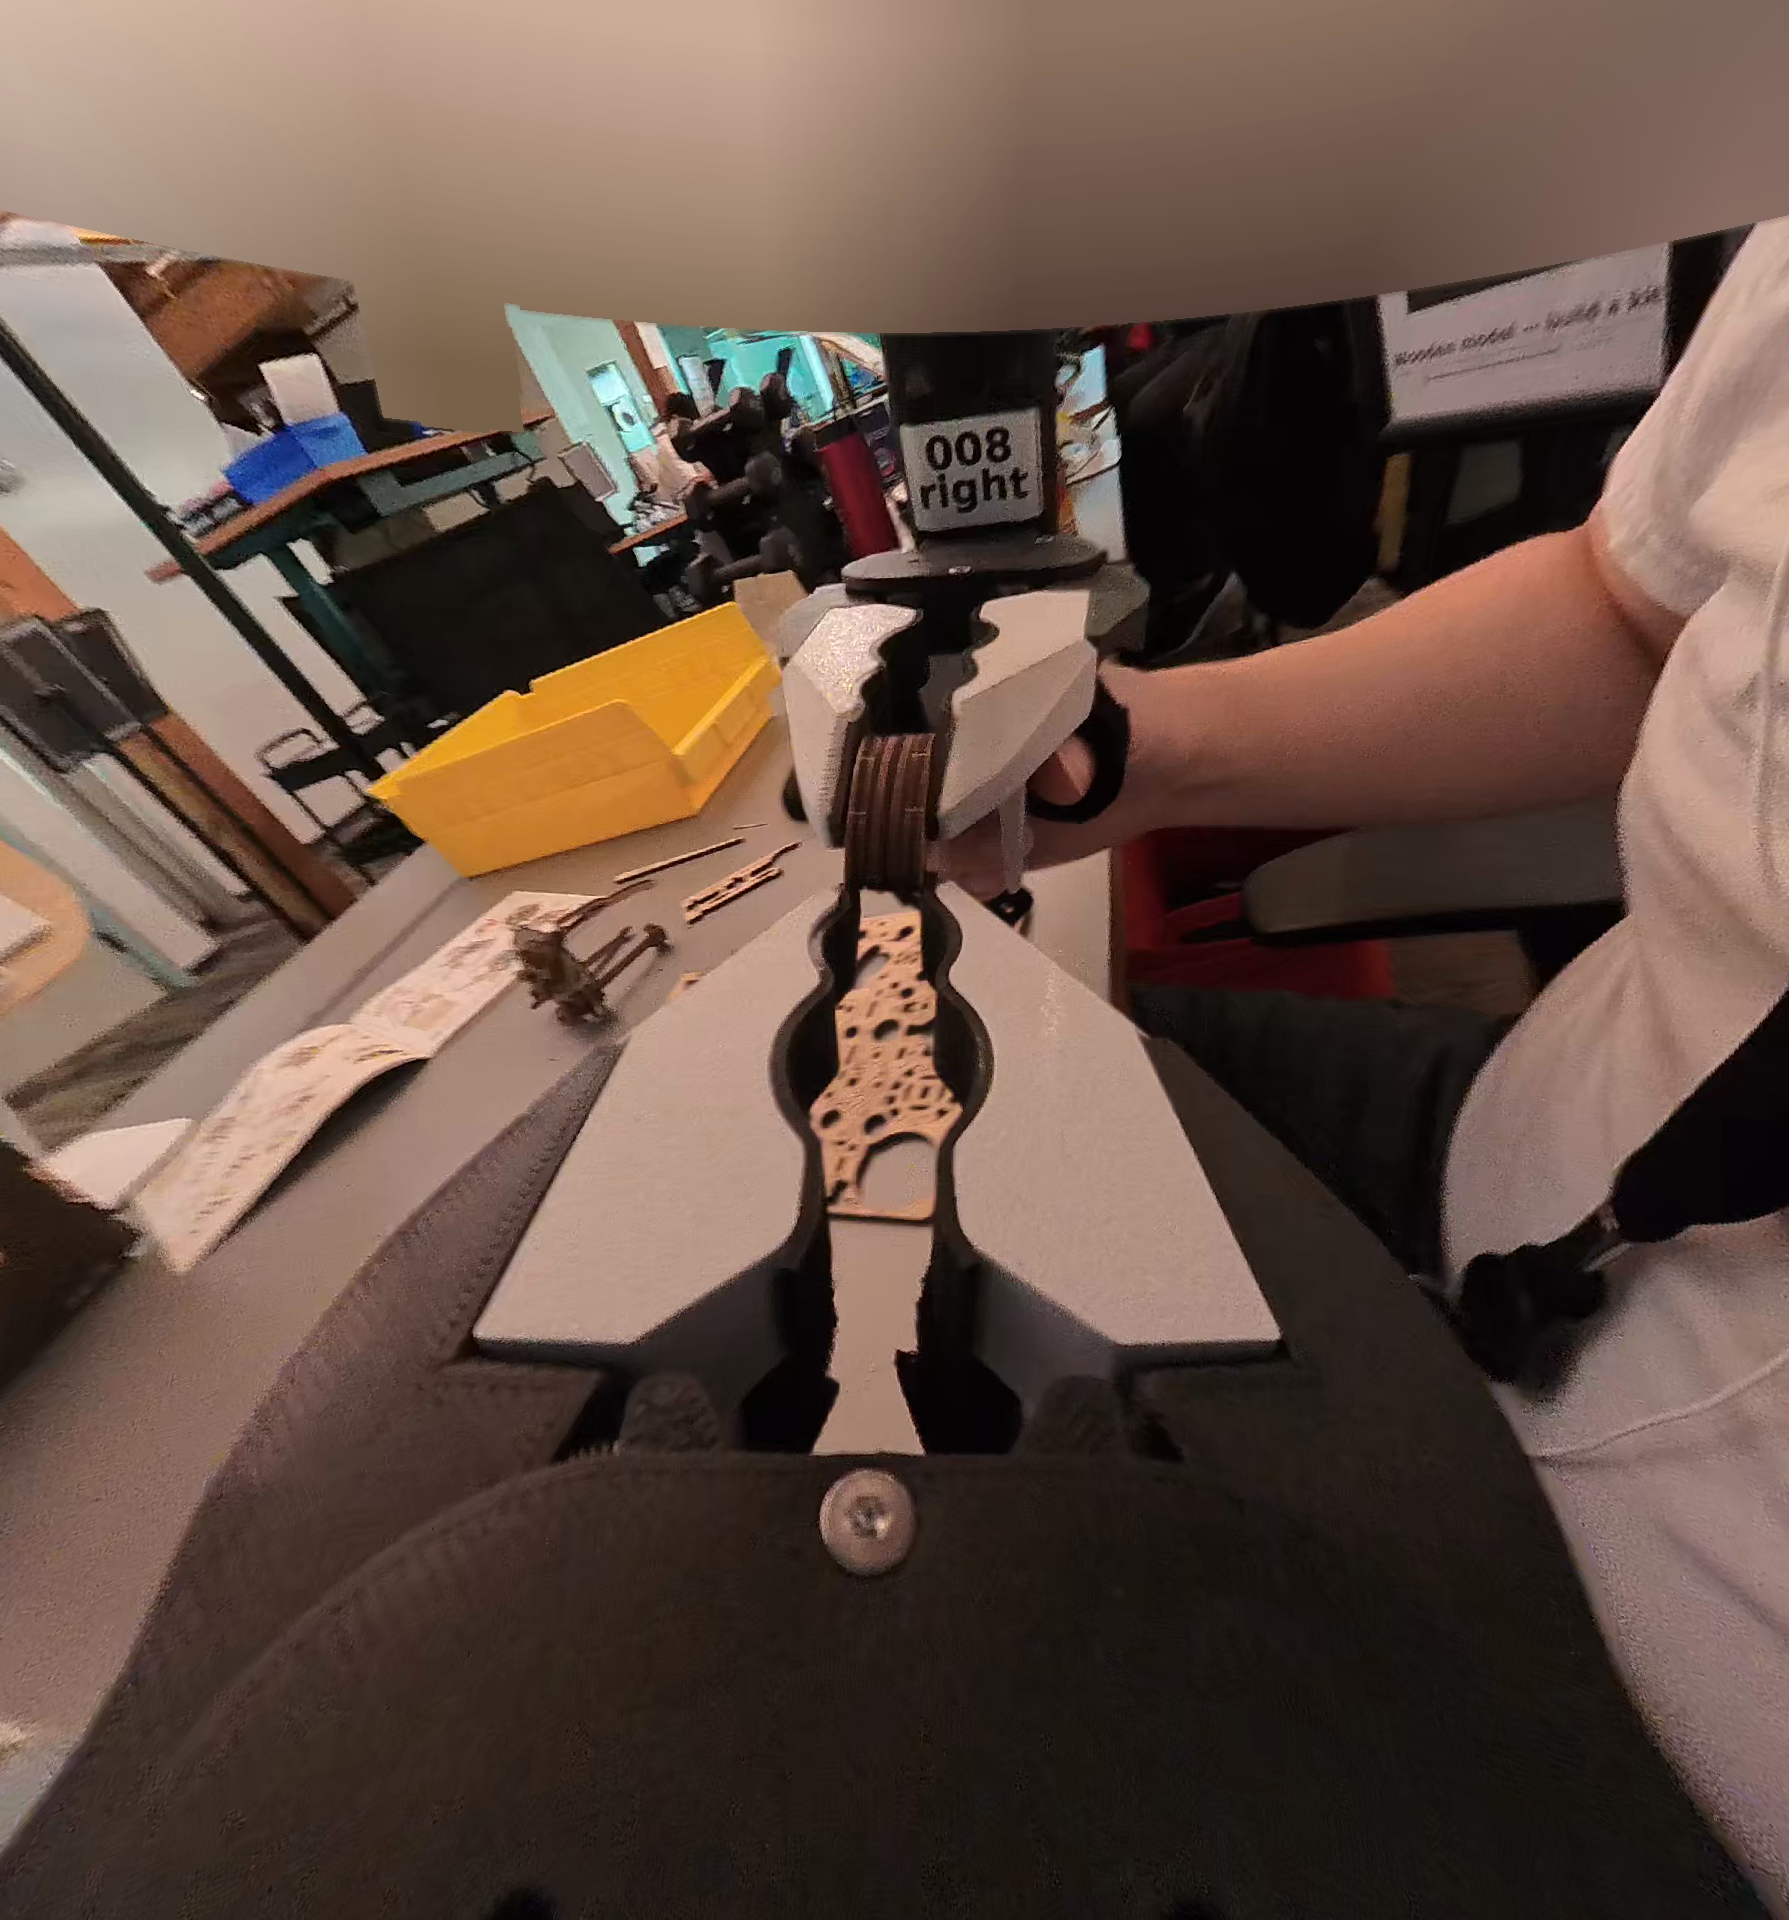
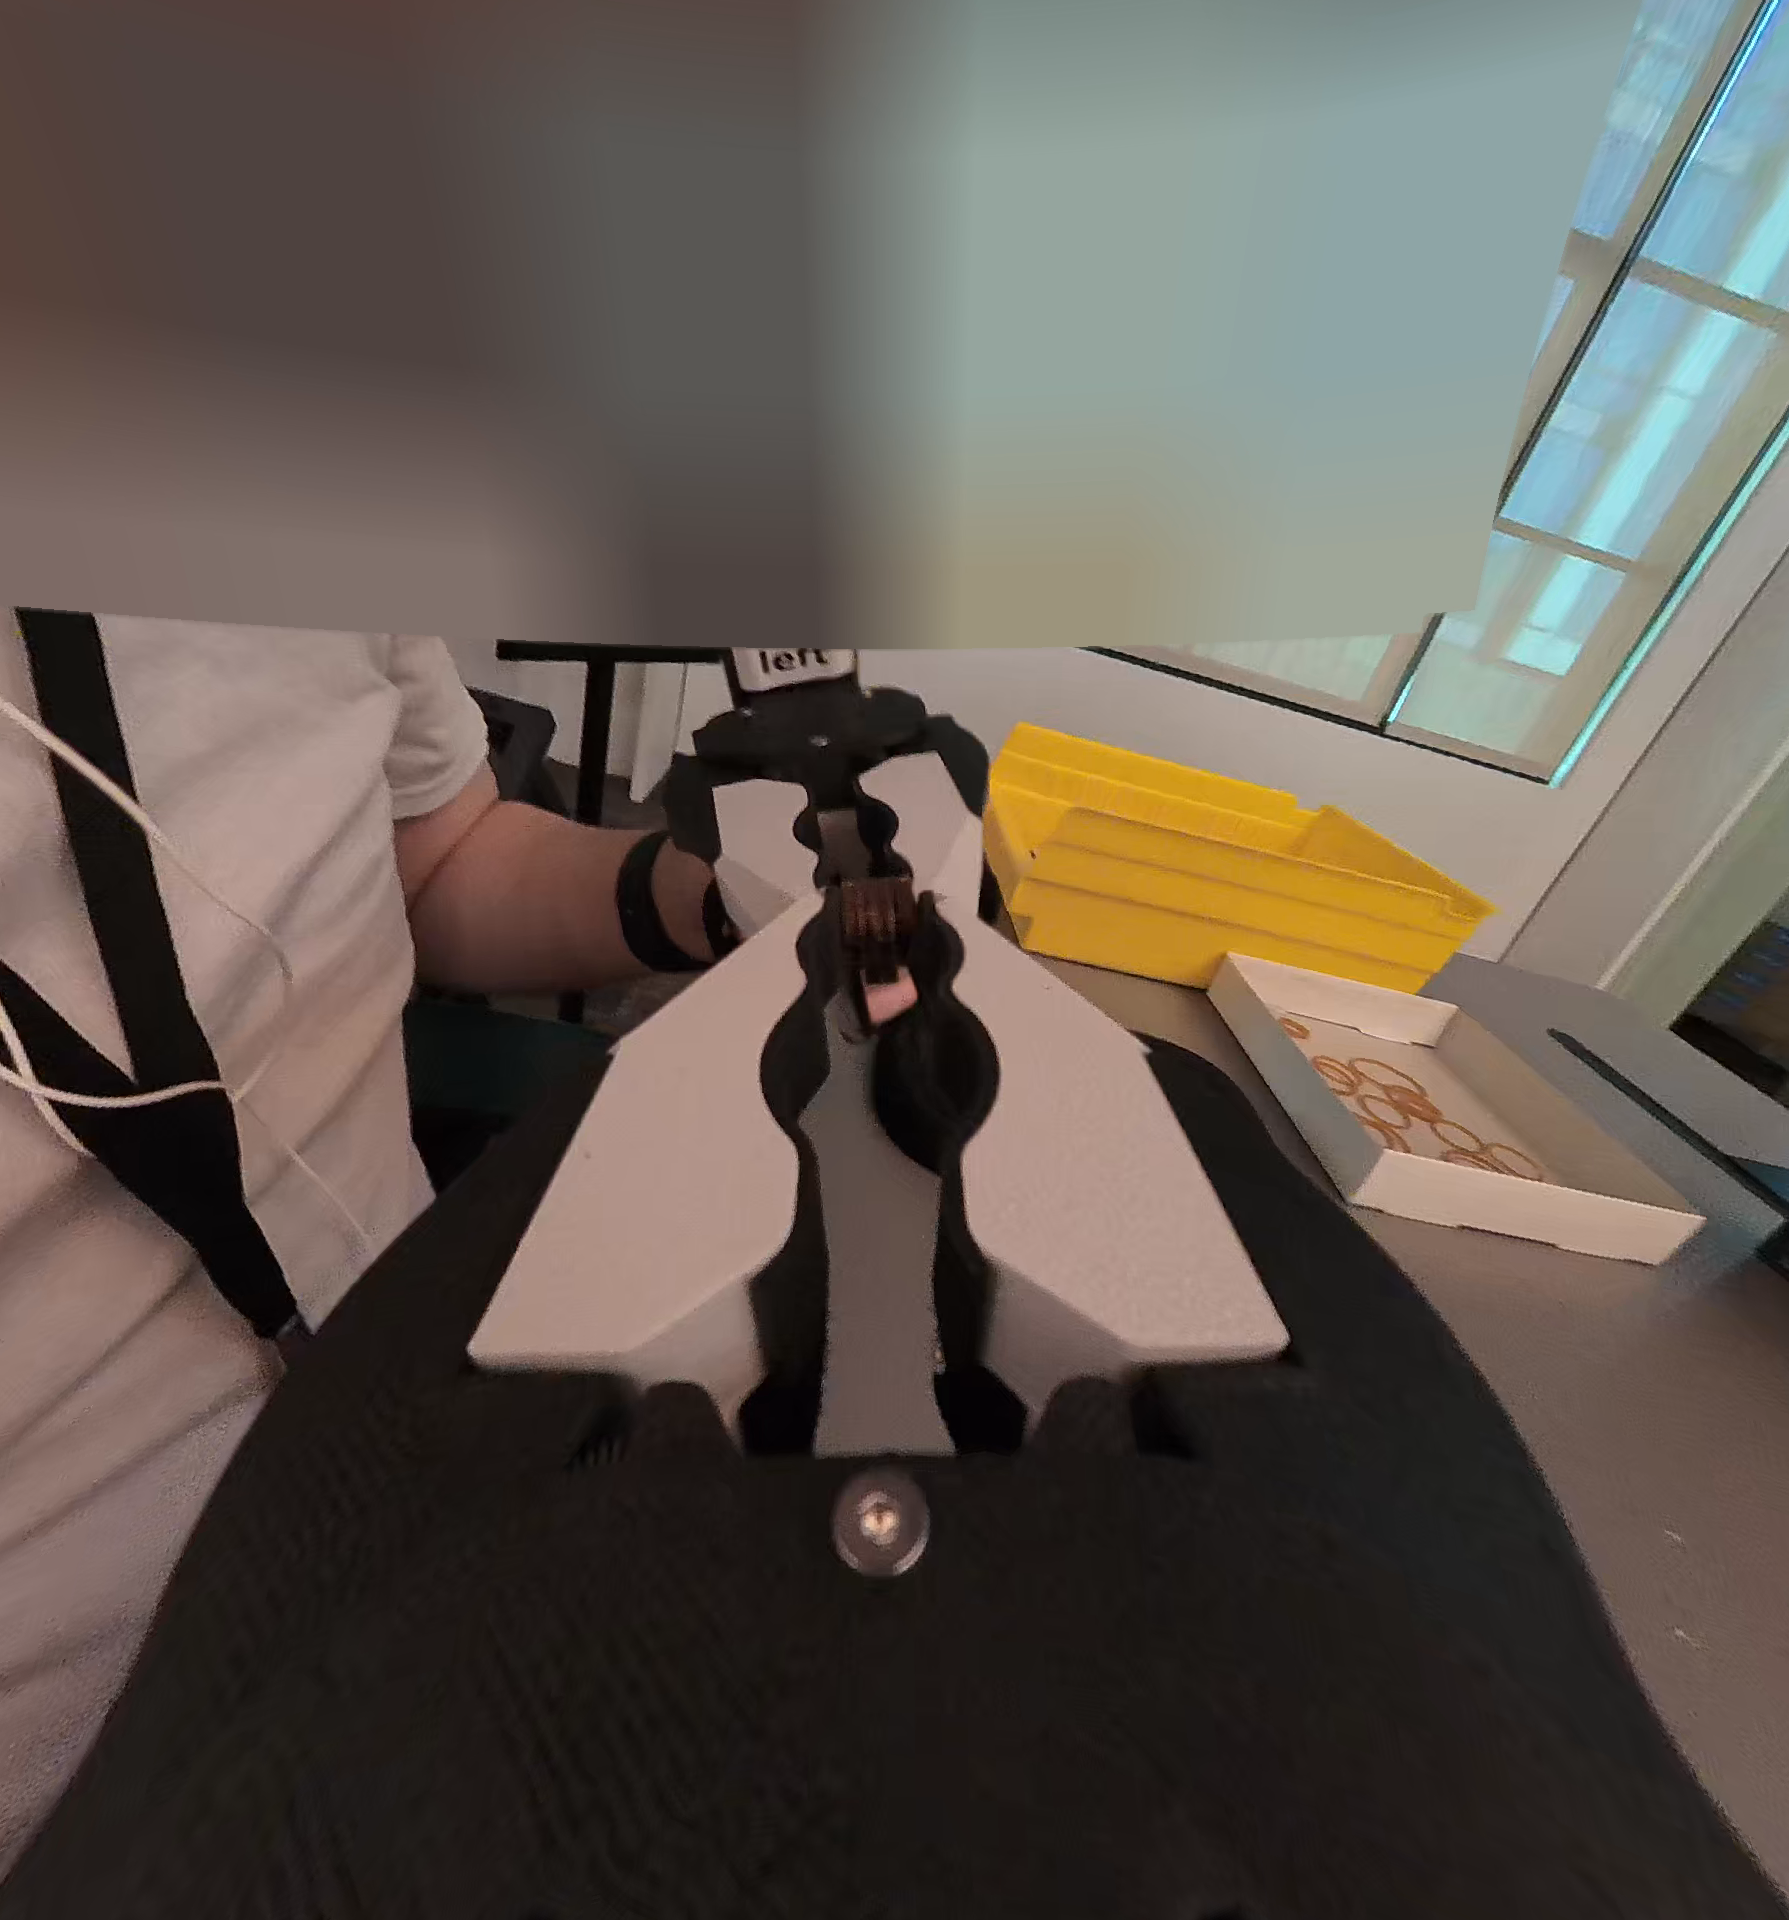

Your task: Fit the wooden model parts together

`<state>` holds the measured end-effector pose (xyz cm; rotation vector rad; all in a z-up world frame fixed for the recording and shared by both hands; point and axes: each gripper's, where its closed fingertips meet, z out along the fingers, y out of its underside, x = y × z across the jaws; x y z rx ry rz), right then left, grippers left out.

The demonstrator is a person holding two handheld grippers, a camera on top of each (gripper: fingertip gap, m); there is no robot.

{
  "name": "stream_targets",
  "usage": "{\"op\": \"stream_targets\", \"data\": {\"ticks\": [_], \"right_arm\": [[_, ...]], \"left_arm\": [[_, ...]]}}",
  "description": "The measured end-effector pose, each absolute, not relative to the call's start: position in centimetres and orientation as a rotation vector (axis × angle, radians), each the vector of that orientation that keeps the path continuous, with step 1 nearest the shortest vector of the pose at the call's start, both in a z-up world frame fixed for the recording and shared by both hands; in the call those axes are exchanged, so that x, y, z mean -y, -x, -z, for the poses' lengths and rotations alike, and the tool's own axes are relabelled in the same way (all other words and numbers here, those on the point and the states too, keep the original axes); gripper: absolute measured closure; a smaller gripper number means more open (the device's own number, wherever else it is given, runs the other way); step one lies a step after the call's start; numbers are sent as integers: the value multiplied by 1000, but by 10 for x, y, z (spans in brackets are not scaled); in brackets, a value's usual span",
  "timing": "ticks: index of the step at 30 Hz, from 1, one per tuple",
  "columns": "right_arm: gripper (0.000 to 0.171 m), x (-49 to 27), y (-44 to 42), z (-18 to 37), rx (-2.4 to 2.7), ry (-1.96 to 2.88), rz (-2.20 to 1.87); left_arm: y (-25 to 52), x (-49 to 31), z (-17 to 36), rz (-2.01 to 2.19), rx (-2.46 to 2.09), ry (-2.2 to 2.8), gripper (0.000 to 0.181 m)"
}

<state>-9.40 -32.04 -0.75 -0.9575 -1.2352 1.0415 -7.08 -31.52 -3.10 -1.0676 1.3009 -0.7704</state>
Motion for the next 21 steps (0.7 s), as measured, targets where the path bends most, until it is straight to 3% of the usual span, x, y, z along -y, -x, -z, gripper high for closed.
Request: {"op": "stream_targets", "data": {"ticks": [2, 3, 6, 8, 14, 18, 21], "right_arm": [[147, 320, 92, 9, 1258, 955, -988], [146, 320, 91, 8, 1275, 950, -945], [150, 322, 90, 7, 1345, 905, -784], [171, 324, 92, 7, 1372, 890, -728], [171, 265, 93, 66, 1456, 1210, -500], [171, 277, 91, 75, 1428, 1284, -718], [170, 280, 86, 91, 1443, 1307, -654]], "left_arm": [[75, 307, 30, 603, -1300, 1023, 172], [78, 306, 29, 506, -1312, 981, 181], [81, 309, 24, 265, -1350, 837, 181], [79, 308, 30, 193, -1390, 832, 181], [92, 245, 93, 10, -1458, 1260, 181], [111, 234, 98, 82, -1333, 1399, 181], [126, 231, 96, 161, -1250, 1462, 181]]}}
